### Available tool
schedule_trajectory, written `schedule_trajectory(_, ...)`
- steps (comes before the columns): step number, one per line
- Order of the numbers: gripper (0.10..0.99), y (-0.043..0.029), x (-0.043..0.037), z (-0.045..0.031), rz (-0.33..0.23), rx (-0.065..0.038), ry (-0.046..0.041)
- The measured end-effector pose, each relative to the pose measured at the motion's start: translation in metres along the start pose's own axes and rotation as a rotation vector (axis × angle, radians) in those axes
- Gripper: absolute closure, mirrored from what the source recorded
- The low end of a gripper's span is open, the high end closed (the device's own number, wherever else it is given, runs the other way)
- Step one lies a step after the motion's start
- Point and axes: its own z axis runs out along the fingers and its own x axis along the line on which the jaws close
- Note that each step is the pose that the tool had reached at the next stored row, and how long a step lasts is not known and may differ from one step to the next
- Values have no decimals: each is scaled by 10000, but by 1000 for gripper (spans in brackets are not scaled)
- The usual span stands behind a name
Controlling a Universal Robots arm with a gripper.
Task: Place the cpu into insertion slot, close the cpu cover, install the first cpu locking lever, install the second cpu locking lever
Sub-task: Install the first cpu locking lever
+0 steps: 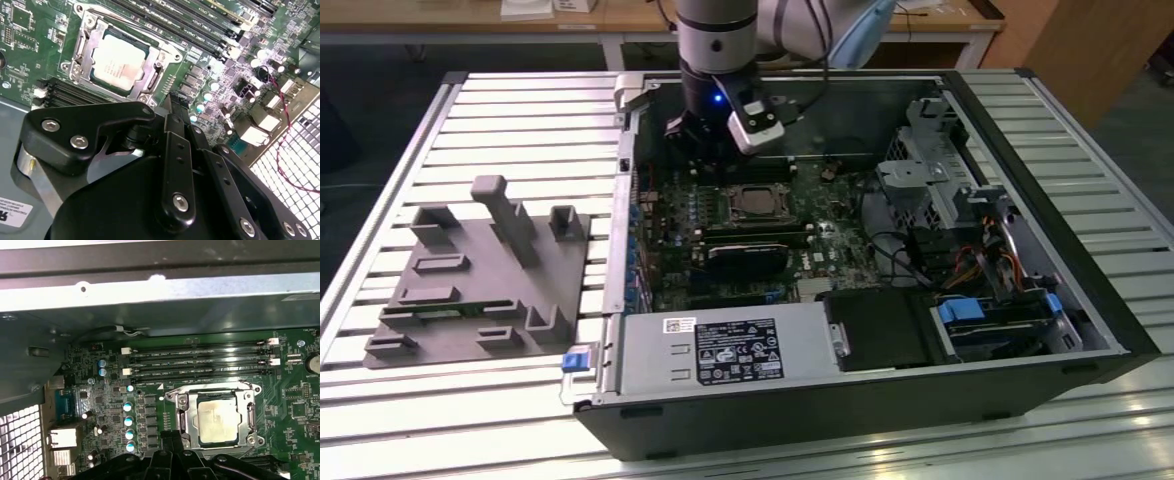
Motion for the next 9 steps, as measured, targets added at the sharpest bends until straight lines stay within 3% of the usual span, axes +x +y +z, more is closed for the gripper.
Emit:
schedule_trajectory(5, 980, -6, 52, 1, 0, -29, 3)
schedule_trajectory(9, 980, -12, 98, 2, 3, -128, 12)
